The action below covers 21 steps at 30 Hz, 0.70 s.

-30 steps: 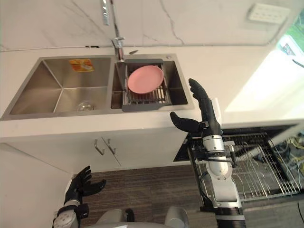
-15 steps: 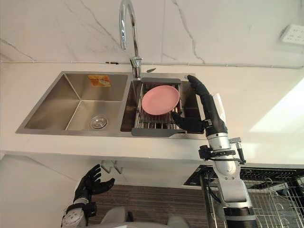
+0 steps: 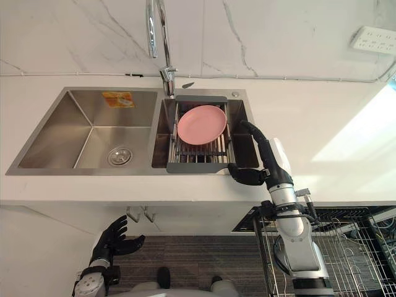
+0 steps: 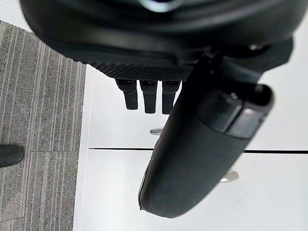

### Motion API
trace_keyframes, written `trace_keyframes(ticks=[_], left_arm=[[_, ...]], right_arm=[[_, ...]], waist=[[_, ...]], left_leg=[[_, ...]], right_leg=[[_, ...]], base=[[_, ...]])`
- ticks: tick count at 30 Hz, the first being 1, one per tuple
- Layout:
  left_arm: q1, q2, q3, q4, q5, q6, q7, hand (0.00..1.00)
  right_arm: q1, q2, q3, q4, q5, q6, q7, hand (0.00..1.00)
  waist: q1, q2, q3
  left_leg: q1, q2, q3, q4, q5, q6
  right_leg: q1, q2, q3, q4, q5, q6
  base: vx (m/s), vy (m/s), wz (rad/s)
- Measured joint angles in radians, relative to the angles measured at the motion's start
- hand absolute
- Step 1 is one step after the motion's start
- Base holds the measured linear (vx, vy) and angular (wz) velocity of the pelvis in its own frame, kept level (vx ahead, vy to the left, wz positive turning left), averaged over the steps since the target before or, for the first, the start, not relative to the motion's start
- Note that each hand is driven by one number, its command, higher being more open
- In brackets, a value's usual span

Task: Walk over to the sink, pick up the cup, carry it to the dishwasher, place the cup inside the dishwasher, then close the dishwasher door

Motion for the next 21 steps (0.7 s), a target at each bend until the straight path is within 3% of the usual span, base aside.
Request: trace_keyframes(ticks=[9,21], left_arm=[[0.004,-0.025,-0.02,0.049,-0.001,0.005,0.002,0.9],[0.027,-0.032,-0.057,0.146,-0.002,0.029,0.0,0.9]], right_arm=[[0.016,0.087,-0.028,0.008,-0.028,0.037,-0.054,0.9],[-0.029,0.058,-0.104,0.046,-0.061,0.061,-0.121,0.9]], waist=[[0.001,-0.007,-0.005],[0.026,-0.018,-0.023]], left_leg=[[0.058,0.001,0.016,-0.077,0.033,-0.001],[0.067,-0.002,-0.01,-0.106,0.049,-0.001]], right_leg=[[0.021,-0.005,0.002,-0.004,0.0,0.001],[0.035,-0.008,-0.03,-0.016,-0.001,0.002]], base=[[0.0,0.0,-0.02],[-0.01,-0.014,0.08]])
